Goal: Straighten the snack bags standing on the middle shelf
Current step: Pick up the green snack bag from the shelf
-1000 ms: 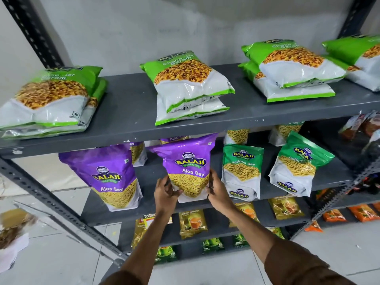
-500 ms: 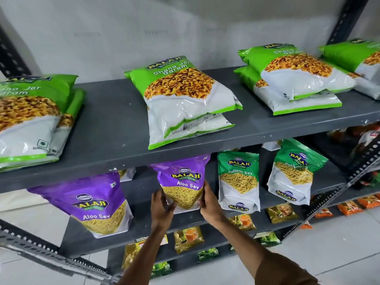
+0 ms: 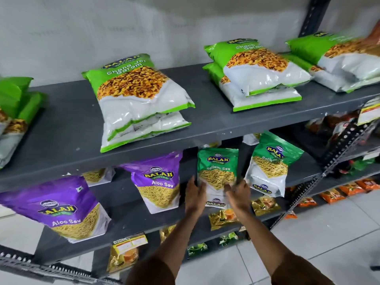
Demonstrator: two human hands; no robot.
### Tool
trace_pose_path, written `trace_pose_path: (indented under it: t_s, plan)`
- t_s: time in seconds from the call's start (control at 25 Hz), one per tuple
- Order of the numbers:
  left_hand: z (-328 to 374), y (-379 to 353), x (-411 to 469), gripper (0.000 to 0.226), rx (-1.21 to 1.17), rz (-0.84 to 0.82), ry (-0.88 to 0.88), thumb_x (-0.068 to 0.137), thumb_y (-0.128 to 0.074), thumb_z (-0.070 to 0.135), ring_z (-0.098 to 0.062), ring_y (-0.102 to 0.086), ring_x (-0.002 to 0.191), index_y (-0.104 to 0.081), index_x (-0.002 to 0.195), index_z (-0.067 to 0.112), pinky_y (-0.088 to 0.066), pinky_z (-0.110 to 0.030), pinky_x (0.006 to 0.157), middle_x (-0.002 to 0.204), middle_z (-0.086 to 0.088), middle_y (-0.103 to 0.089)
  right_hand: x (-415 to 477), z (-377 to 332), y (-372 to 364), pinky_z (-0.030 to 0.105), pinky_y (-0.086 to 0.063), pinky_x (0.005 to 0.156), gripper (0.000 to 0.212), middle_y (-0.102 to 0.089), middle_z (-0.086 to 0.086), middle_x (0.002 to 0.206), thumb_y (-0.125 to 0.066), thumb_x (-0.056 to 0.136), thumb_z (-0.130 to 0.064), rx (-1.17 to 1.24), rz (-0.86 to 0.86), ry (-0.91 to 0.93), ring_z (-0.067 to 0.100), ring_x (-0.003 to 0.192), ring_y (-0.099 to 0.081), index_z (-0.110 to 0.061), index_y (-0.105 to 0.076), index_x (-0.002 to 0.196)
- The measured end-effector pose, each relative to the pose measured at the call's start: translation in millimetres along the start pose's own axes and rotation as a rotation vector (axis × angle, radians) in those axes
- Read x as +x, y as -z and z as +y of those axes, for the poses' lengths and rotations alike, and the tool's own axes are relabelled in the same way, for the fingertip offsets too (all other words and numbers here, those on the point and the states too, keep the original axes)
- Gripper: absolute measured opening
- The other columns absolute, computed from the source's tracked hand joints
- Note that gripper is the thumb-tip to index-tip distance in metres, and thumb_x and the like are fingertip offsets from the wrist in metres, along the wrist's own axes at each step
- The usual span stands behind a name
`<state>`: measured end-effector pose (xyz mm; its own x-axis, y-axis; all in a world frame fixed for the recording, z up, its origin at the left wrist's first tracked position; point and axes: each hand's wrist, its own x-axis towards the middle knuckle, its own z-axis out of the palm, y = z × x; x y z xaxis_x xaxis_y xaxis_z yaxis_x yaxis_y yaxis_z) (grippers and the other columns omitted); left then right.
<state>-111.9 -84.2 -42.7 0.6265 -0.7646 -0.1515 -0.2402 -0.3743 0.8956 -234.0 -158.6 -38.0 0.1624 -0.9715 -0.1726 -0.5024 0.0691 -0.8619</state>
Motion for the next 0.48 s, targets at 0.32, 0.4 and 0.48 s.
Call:
trace_pose_path:
  t_s: [0.32,0.4,0.48]
  plan:
    - [4,-18,-62,0.057,-0.368,0.057,0.142,0.066,-0.075,0.058,-0.027,-0.066,0.087,-0.066,0.096,0.010,-0.046,-0.031,0.067,0.088,0.003,-0.069,-49,17,68,0.010,-0.049,0.093,0.060,-0.046,-0.006,0.141,-0.060,0.096,-0.012,0.514,-0.365,-0.002,0.015,0.131,-0.050,-0.015,-0.032,0.149]
    - [9,-17,-107,0.039,-0.373,0.049,0.031,0.072,-0.078,0.045,-0.016,-0.060,0.075,-0.067,0.088,0.011,-0.046,-0.024,0.062,0.076,0.004,-0.069,-73,29,99,0.007,-0.049,0.092,0.064,-0.051,0.004,0.148,-0.062,0.090,-0.009,0.620,-0.409,0.103,0.015,0.136,-0.052,-0.013,-0.035,0.148]
    - [19,-18,-150,0.032,-0.380,0.074,-0.028,0.076,-0.080,0.026,-0.015,-0.060,0.079,-0.069,0.099,0.007,-0.049,-0.024,0.065,0.085,-0.006,-0.073,-96,45,128,0.029,-0.047,0.108,0.066,-0.054,0.005,0.147,-0.062,0.087,-0.008,0.627,-0.481,0.144,0.020,0.138,-0.050,-0.019,-0.037,0.147]
